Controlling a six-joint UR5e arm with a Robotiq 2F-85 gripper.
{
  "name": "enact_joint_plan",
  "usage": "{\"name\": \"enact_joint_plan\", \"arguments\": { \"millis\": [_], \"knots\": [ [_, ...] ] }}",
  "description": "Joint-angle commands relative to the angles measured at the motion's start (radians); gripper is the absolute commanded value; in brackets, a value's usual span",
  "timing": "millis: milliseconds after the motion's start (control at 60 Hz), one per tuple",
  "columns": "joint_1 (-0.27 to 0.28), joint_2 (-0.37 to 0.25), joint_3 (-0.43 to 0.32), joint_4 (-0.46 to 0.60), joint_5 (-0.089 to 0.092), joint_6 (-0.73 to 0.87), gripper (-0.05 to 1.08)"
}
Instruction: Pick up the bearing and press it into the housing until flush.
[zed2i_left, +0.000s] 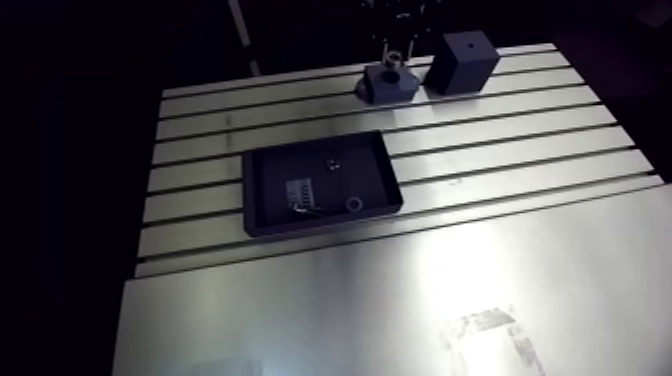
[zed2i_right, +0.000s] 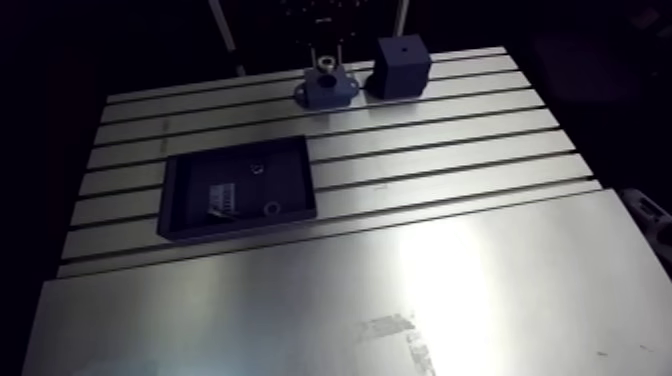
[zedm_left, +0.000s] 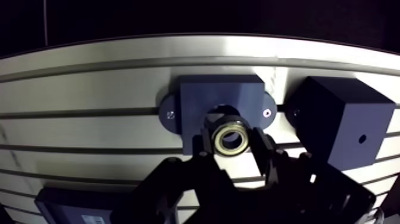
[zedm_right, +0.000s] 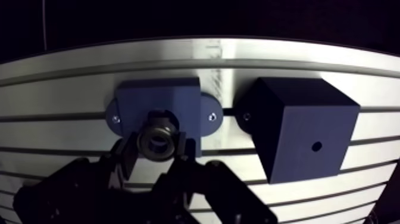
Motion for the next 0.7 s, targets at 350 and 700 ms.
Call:
{"name": "enact_joint_plan", "arguments": {
  "millis": [350, 700],
  "knots": [
    [0.003, 0.018, 0.002, -0.027, 0.000, -0.001, 0.57],
    [0.000, 0.032, 0.011, -0.030, 0.000, -0.001, 0.57]
  ]
}}
